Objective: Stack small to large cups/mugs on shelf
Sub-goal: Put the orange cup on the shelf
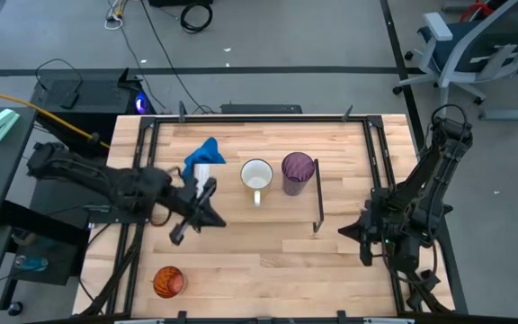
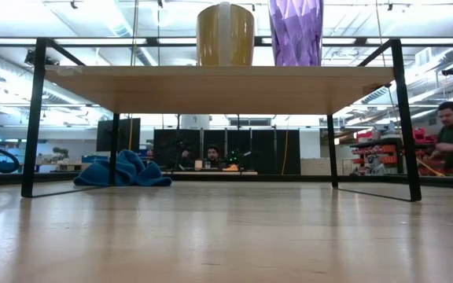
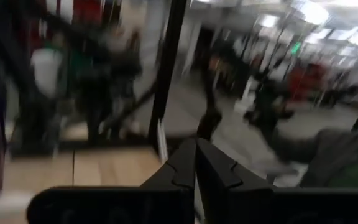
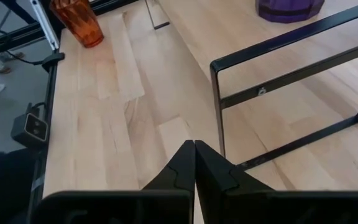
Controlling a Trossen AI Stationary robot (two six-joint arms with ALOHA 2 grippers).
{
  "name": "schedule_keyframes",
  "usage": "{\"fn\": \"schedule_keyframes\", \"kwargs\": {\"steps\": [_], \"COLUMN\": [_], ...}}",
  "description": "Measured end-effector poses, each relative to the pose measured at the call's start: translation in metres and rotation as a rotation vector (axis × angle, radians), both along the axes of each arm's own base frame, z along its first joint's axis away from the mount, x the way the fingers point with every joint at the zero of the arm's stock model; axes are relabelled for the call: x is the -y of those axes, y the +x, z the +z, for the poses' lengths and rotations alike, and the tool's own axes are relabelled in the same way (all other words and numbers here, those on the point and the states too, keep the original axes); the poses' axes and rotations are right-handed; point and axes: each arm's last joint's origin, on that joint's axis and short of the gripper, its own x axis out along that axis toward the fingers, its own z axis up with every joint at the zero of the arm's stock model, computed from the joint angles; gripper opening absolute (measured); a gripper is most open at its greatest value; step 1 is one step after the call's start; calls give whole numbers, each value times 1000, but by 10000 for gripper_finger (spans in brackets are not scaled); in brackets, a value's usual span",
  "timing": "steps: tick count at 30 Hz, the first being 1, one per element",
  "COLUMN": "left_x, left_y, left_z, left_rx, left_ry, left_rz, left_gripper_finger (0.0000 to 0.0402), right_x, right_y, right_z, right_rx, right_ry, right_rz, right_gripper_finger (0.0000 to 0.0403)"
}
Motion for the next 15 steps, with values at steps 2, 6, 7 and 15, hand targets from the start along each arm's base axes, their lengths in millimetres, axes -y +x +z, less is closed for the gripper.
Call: {"fn": "schedule_keyframes", "kwargs": {"steps": [2, 6, 7, 15], "left_x": [13, 36, 41, 65], "left_y": [-4, -20, -24, -67], "left_z": [7, 24, 28, 33], "left_rx": [-99, -274, -298, -558], "left_ry": [29, 91, 91, 22], "left_rz": [29, 104, 126, 314], "left_gripper_finger": [12, 8, 9, 14], "right_x": [-1, -1, -1, -1], "right_y": [-1, -1, -1, -1], "right_z": [0, 0, 0, 1], "right_rx": [0, 1, 4, 15], "right_ry": [1, 0, -2, -1], "right_rz": [5, 8, 6, 2], "right_gripper_finger": [11, 11, 11, 11]}}
